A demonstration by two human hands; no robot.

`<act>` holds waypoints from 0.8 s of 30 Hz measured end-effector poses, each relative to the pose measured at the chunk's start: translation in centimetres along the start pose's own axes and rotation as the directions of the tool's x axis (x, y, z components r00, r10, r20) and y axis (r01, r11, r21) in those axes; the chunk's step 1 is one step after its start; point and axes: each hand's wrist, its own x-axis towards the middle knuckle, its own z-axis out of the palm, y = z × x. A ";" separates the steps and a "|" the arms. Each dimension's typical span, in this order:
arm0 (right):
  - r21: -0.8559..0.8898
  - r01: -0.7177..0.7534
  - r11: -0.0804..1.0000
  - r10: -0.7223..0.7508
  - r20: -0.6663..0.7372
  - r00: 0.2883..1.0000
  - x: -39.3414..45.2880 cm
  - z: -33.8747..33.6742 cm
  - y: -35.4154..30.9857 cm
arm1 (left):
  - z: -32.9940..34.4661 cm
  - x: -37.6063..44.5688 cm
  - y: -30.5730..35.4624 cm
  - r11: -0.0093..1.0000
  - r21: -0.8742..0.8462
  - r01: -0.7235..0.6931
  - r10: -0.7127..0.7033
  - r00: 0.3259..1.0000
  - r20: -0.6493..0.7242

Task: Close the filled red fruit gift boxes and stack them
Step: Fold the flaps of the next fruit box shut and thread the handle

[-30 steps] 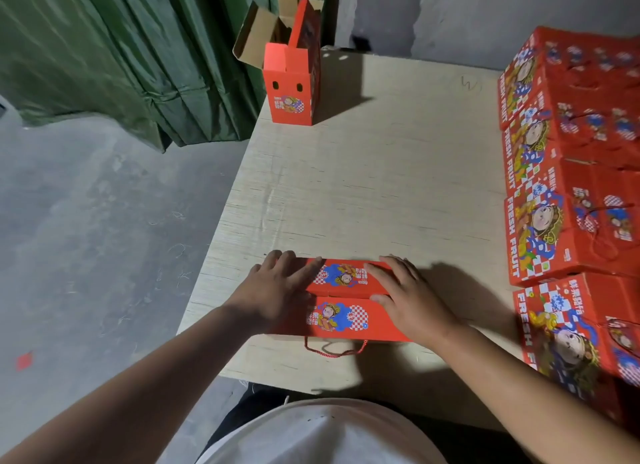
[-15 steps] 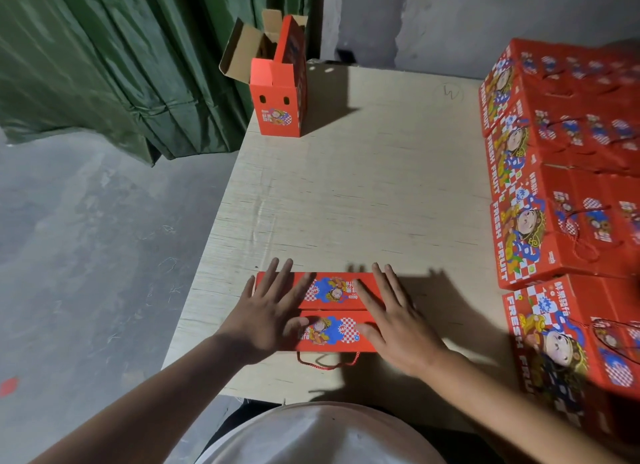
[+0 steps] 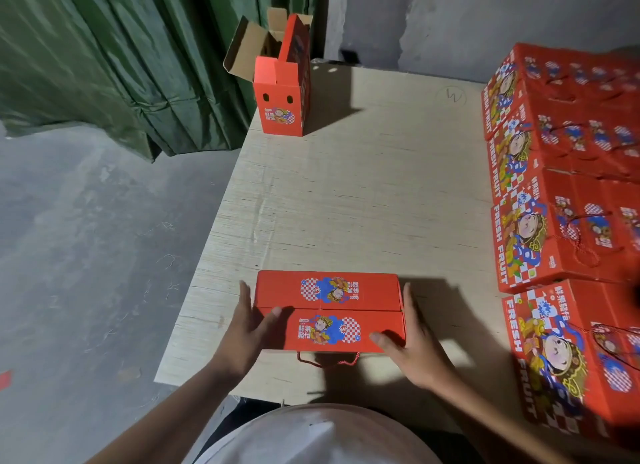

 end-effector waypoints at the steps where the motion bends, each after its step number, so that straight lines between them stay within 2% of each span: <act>1: 0.040 -0.022 0.999 0.022 0.013 1.000 -0.2 0.2 0.1 | 0.0 -0.4 -0.1 0.996 -0.082 0.028 -0.025 0.999 0.037; 6: 0.172 -0.028 0.985 0.021 0.043 0.999 -0.4 1.3 0.2 | 0.2 -1.3 0.5 0.992 -0.117 -0.038 0.051 0.993 0.111; 9: 0.163 0.033 0.986 -0.045 0.070 0.997 -0.2 1.9 0.3 | 0.4 -1.4 0.5 0.994 -0.110 -0.024 0.040 0.988 0.146; 12: 0.030 0.054 0.998 -0.057 0.093 0.994 -0.1 1.4 0.4 | 0.2 -1.5 0.7 0.994 -0.110 -0.007 0.024 0.989 0.147; 14: -0.236 0.116 0.965 -0.116 0.017 0.993 -0.3 1.0 0.7 | 0.2 -1.7 1.0 0.993 -0.117 0.015 0.001 0.991 0.137; 16: -0.589 0.193 0.785 -0.284 -0.065 0.957 -0.6 1.4 0.8 | 0.4 -2.0 1.4 0.994 -0.105 0.031 -0.020 0.994 0.107; 17: -0.675 0.195 0.712 -0.324 -0.069 0.943 -0.8 1.7 0.5 | 0.4 -2.1 1.5 0.994 -0.098 0.039 -0.030 0.995 0.094; 19: -0.705 0.240 0.668 -0.377 -0.042 0.925 -1.0 2.7 -0.3 | 0.2 -2.4 1.5 0.994 -0.091 0.065 -0.059 0.996 0.069; 24: -0.690 0.325 0.647 -0.462 -0.015 0.887 0.2 3.9 -2.3 | -0.5 -3.6 0.9 0.983 -0.095 0.160 -0.159 0.987 0.015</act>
